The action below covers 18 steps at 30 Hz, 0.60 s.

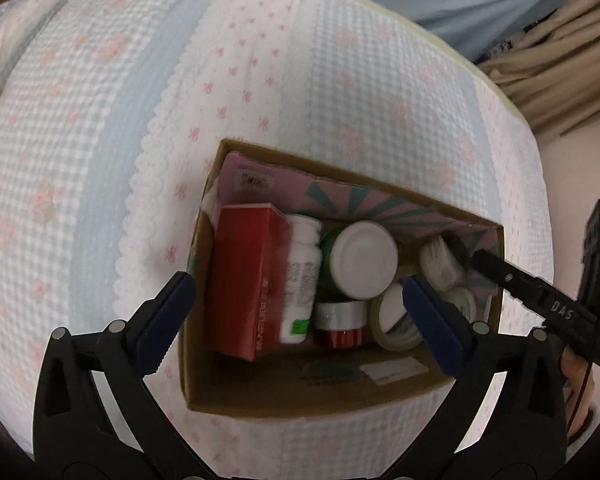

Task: Organize rigid objects
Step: 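Open both tools and lift them away from the box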

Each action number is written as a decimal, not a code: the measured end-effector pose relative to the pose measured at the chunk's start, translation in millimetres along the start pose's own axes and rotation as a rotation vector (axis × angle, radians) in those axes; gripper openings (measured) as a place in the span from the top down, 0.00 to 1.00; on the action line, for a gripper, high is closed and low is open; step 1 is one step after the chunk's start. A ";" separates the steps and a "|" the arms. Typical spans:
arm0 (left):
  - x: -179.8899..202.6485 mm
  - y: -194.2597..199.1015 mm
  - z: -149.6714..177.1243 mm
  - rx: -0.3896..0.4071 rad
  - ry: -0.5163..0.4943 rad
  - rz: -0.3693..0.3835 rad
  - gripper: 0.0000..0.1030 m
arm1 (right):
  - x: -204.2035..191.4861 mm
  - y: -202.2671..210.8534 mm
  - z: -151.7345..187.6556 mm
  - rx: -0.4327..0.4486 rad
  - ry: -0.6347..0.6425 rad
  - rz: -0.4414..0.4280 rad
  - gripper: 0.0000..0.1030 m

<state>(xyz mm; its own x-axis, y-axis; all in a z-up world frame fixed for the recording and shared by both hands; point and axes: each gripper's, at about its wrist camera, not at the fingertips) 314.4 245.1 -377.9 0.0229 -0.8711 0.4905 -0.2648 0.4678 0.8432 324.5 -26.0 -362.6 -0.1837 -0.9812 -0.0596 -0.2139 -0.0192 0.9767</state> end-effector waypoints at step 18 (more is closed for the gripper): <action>25.5 51.3 39.0 0.063 -0.049 -0.030 0.00 | 7.3 50.4 32.9 0.036 0.010 -0.017 0.01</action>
Point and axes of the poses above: each gripper's, at about its wrist camera, not at the fingertips, and y roughly against the way its jaws point, x to its right, z to its underside, and after that the axes turned 13 degrees about z, right-handed
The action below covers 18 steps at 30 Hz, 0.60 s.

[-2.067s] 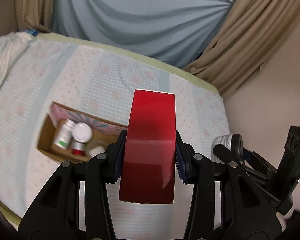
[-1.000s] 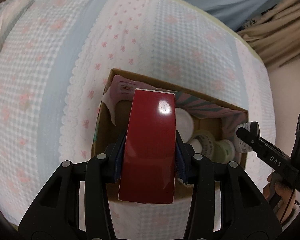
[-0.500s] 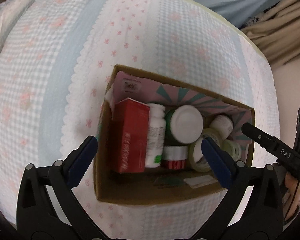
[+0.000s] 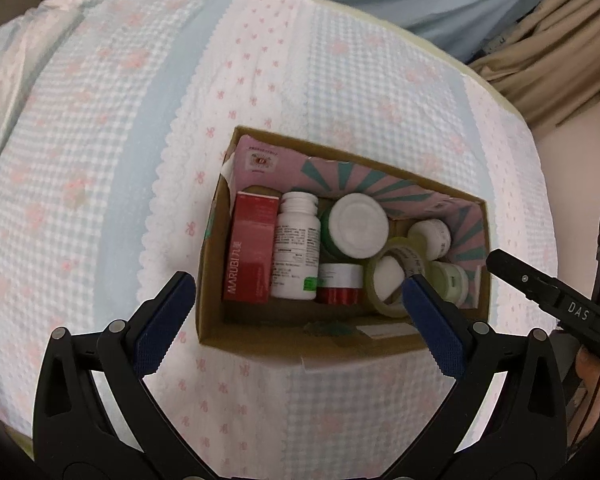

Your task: Organize rigid objects

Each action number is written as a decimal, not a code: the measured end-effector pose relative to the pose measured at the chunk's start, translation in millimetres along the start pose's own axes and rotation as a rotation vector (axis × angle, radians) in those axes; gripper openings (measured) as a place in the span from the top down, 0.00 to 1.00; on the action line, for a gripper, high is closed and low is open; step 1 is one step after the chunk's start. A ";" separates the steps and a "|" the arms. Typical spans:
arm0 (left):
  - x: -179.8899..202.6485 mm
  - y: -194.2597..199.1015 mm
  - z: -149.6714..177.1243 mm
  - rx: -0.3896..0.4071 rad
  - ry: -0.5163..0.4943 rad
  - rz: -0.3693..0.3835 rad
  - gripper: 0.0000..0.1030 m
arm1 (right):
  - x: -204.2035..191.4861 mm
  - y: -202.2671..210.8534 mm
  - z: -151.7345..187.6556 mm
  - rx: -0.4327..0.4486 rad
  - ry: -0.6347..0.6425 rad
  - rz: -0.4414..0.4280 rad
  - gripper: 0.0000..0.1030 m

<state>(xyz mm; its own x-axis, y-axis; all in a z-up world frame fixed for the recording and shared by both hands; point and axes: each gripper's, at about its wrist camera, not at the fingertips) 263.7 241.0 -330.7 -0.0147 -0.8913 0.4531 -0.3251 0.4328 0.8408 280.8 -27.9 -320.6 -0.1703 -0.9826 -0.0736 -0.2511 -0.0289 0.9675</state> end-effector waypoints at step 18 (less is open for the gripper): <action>201.7 194.8 34.5 0.327 -0.309 -0.032 0.00 | 63.3 259.9 28.8 0.370 0.070 0.120 0.01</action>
Point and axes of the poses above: each gripper's, at about its wrist camera, not at the fingertips, and y roughly against the way its jaws point, x to its right, z to its underside, and after that the axes turned 13 degrees about z, right-handed
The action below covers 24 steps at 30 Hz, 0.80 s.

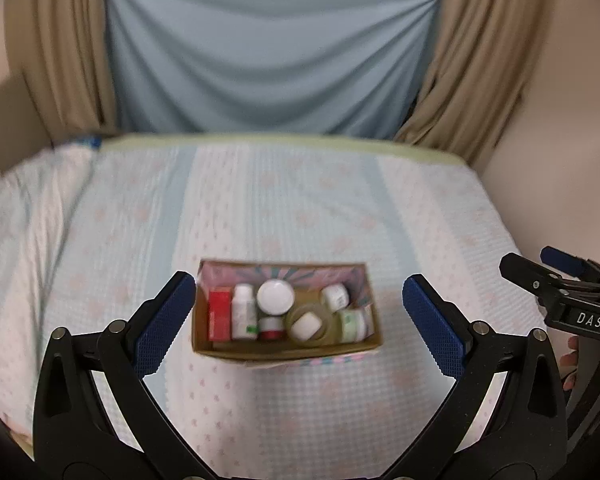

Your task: Organize rigid objects

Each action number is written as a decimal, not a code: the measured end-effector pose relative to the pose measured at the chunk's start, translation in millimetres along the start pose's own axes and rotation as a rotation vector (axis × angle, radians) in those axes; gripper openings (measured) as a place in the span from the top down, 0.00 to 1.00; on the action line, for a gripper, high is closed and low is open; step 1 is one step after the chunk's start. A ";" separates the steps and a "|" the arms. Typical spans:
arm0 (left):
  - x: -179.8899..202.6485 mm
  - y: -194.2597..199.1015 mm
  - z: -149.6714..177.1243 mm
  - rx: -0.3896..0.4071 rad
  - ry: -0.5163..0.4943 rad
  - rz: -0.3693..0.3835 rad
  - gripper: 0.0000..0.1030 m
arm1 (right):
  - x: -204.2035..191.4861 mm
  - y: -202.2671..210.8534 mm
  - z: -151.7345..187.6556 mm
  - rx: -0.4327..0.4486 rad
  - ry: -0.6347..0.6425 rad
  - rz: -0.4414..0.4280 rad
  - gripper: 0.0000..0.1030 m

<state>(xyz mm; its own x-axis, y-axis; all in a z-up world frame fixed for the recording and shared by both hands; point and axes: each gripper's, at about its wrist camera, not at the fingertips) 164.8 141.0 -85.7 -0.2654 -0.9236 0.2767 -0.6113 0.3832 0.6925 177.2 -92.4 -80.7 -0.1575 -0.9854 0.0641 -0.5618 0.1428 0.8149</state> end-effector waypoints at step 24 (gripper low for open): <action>149.2 78.1 48.6 0.218 -0.082 -0.057 0.00 | 120.1 117.7 53.8 0.255 -0.034 0.105 0.01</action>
Point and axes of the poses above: each gripper's, at about its wrist camera, not at the fingertips, and y roughly against the way its jaws point, x to its right, z to its underside, and after that the axes turned 13 degrees about z, right-handed
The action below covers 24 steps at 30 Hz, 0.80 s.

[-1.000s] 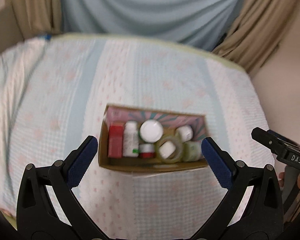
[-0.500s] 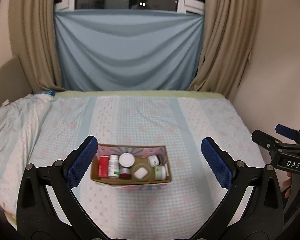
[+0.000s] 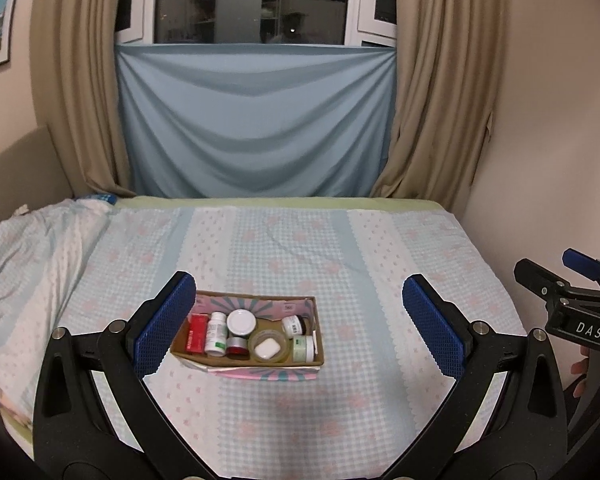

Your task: Organize rigid objects

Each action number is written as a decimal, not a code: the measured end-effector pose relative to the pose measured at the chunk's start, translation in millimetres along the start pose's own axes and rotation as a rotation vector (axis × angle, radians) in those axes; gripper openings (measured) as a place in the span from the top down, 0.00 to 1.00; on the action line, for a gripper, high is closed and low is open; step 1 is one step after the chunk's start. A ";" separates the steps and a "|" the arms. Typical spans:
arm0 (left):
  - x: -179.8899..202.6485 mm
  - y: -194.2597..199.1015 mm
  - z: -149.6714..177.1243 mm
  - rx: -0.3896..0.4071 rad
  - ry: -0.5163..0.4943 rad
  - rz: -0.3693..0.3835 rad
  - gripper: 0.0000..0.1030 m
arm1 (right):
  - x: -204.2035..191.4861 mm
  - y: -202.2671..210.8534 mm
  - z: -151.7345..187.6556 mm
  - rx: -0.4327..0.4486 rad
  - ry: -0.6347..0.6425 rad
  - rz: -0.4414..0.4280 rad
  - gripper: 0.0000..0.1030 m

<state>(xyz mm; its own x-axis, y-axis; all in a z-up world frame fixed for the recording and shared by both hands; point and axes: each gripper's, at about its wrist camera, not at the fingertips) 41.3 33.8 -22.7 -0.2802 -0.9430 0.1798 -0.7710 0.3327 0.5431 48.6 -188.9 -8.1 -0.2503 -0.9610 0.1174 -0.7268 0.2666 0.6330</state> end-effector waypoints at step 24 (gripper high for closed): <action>10.7 4.3 0.0 0.015 -0.017 -0.018 0.00 | 9.8 8.1 -8.2 0.038 0.001 -0.001 0.01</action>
<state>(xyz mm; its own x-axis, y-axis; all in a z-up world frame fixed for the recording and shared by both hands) 34.9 25.2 -18.5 -0.2755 -0.9485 0.1563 -0.7845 0.3158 0.5337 45.5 -196.8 4.4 -0.2487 -0.9615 0.1171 -0.7508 0.2678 0.6037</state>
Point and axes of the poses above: each gripper's, at about its wrist camera, not at the fingertips, and y roughly against the way its jaws point, x to its right, z to its underside, and after that the axes turned 13 degrees about z, right-handed
